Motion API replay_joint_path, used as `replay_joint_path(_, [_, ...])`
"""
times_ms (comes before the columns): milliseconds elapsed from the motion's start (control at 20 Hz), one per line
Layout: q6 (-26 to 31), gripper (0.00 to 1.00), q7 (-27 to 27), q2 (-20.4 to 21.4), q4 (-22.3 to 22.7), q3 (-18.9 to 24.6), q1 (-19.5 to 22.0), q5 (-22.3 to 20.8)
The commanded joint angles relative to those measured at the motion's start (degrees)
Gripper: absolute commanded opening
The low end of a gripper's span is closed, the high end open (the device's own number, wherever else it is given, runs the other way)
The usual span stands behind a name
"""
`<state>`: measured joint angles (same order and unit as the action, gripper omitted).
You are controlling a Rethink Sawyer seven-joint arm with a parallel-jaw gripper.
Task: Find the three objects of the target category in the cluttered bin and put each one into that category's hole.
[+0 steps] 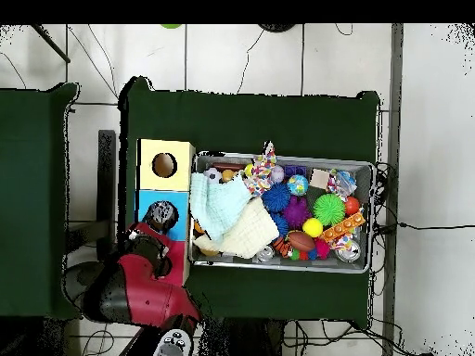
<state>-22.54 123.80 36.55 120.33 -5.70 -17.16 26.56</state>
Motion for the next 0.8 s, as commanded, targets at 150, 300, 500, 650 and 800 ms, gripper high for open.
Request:
replay_joint_path(150, [17.2, 1.00, 7.8, 0.5, 4.6, 9.0, 0.8, -1.9])
replay_joint_path(300, [19.0, 1.00, 7.4, 0.7, 4.5, 9.0, 1.1, -1.8])
replay_joint_path(500, [19.6, 1.00, 7.3, 0.5, 4.1, 8.7, 0.9, -1.8])
replay_joint_path(650, [21.5, 1.00, 6.9, 0.6, 3.7, 7.6, 0.1, -1.0])
replay_joint_path(800, [23.3, 1.00, 6.5, 1.1, 3.5, 7.1, -0.1, -0.9])
